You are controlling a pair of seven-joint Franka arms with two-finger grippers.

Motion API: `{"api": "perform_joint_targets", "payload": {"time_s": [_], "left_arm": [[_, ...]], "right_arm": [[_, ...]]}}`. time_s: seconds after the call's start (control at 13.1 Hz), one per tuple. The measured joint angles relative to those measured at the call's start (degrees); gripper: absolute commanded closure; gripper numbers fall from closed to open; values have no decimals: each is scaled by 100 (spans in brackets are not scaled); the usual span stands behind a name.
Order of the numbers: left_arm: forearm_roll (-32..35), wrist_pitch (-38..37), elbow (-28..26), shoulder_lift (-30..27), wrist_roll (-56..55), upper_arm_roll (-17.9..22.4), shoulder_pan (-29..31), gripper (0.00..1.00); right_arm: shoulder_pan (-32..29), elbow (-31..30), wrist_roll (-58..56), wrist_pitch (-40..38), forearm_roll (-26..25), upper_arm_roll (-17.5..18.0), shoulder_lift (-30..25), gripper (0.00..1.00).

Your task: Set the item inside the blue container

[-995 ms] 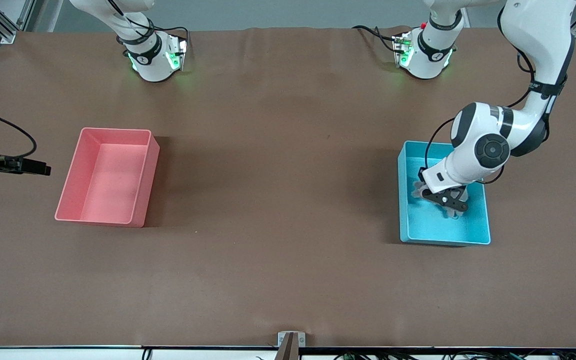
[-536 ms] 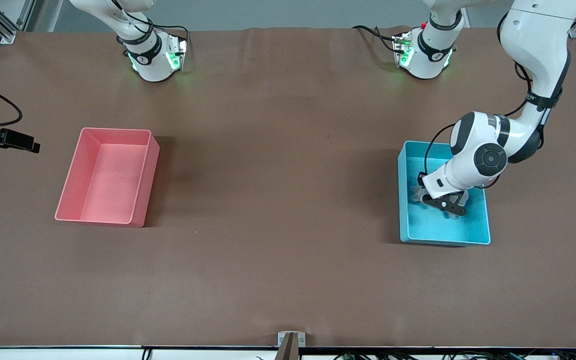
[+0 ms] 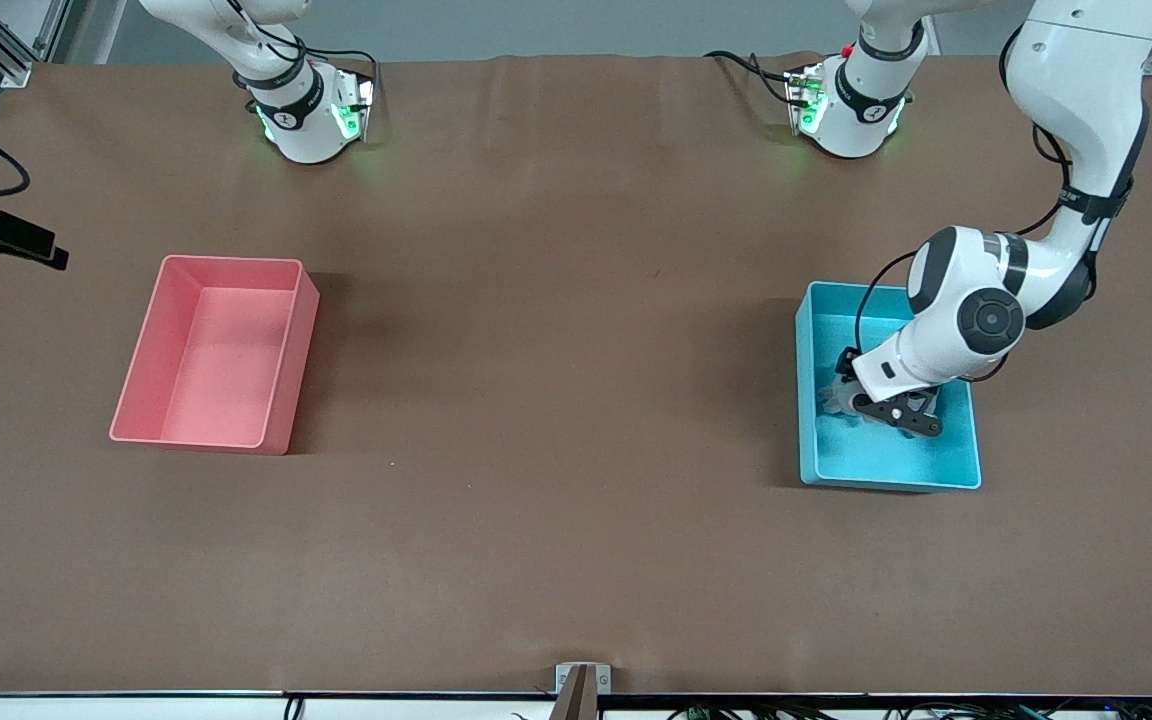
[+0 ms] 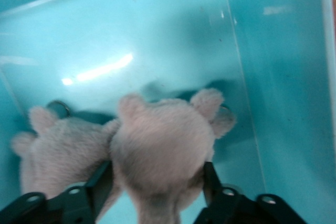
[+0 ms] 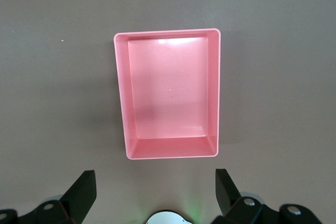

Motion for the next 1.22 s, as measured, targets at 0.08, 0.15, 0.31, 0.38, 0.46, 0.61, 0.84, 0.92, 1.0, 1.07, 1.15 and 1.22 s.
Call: {"api": "perform_joint_targets", "payload": {"time_s": [0.08,0.15,0.31,0.38,0.46,0.61,0.84,0.92,1.0,1.07,1.15,1.22], "left_arm": [[1,-116,60,-103,11,-1,18,0],[1,-332,152,-223,12,-3,24,0],[1,-802,404,-506,12,-10,29,0],[-7,-1062,546,-690,12,-14,38,0],[-86,-1313,665,-902,11,-17,48,0],[-390,-1833,779,-1386,11,-19,52,0],[-543,-2905,1055,-2077,-128,-32,52,0],[-547,-3349,1274,-2209,-209,-33,52,0],[-548,-3726,1525,-2283,-245,-32,53,0],[-548,-4010,1758,-2317,-270,-30,55,0],[-579,-4226,1948,-2333,-278,-26,60,0],[-671,-4431,2110,-2353,-278,-15,70,0]], "right_arm": [[0,-27,0,-1,0,0,-66,0],[0,-61,0,-4,0,0,-117,0],[0,-138,0,-4,0,0,-212,0],[0,-167,-1,-5,0,0,-259,0],[0,-180,-1,-11,0,2,-303,0],[0,-193,-1,-26,0,4,-384,0],[1,-202,-4,-50,0,16,-487,0],[2,-202,-4,-73,0,29,-524,0],[3,-202,-4,-115,0,41,-556,0],[5,-202,-4,-155,0,49,-580,0],[6,-201,-4,-189,0,54,-597,0],[7,-193,-4,-216,0,64,-609,0]]}}
